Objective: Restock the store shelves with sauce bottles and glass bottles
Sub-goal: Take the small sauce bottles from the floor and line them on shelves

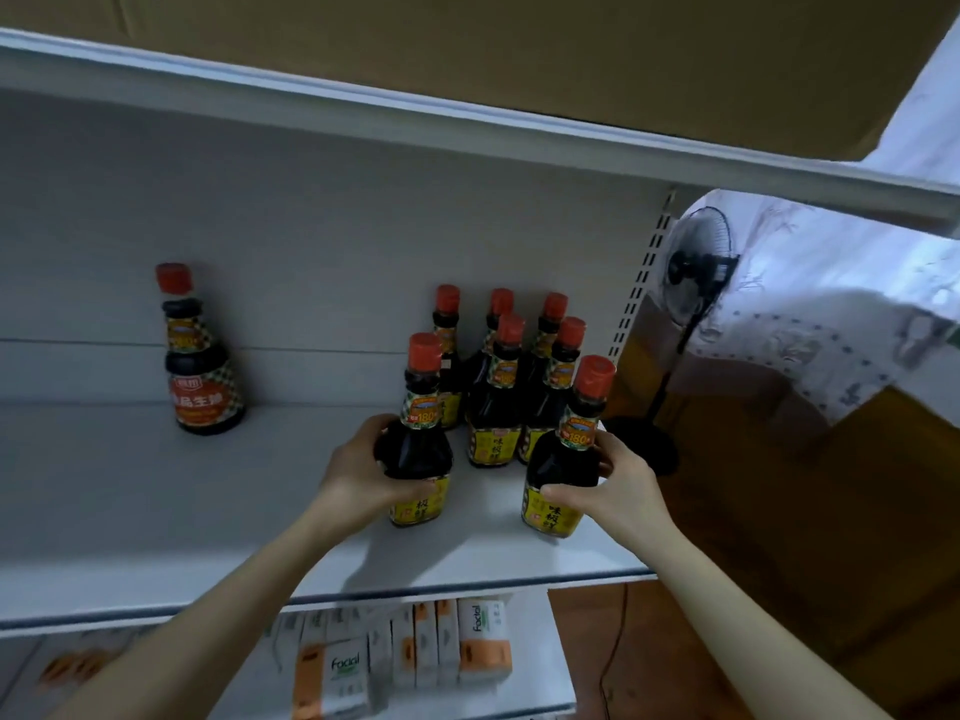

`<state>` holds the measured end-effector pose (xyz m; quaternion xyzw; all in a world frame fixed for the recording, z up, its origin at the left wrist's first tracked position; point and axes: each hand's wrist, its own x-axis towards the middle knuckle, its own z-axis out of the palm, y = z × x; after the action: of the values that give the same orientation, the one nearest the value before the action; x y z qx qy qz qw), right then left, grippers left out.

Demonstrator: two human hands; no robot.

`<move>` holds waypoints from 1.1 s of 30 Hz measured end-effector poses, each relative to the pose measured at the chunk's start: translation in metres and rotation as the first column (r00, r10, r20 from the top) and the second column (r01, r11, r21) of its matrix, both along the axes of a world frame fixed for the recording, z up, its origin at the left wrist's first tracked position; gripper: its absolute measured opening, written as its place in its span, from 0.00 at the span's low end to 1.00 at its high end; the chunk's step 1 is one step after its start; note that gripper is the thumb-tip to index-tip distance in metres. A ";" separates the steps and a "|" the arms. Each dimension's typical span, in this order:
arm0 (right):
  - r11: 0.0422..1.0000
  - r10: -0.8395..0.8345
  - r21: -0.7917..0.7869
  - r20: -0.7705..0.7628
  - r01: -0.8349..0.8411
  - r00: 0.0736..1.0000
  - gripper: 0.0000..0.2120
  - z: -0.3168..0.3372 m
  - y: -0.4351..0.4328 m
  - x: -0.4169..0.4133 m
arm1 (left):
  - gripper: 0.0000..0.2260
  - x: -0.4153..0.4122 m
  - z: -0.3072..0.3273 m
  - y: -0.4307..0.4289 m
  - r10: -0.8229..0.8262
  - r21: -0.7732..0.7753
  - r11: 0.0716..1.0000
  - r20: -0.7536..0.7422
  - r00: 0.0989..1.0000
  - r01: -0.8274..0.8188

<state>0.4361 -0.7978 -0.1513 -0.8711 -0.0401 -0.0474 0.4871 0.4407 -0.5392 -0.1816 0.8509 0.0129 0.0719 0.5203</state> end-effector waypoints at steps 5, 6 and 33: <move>0.997 0.019 0.076 -0.045 -0.016 0.999 0.28 -0.015 -0.013 0.019 | 0.33 0.017 -0.011 -0.008 0.028 -0.003 1.000 -0.031 0.999 -0.028; 0.996 0.019 0.083 -0.045 -0.015 0.999 0.28 -0.017 -0.015 0.022 | 0.32 0.020 -0.011 -0.009 0.022 -0.003 1.000 -0.026 0.999 -0.022; 0.972 0.139 0.206 -0.119 -0.112 0.983 0.32 -0.043 -0.028 0.053 | 0.33 0.080 -0.025 -0.023 -0.098 0.073 0.993 0.015 0.995 0.097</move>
<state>0.4887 -0.8255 -0.1940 -0.8151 -0.0575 0.0379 0.5753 0.5205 -0.5619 -0.2071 0.8681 -0.0362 0.0547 0.4921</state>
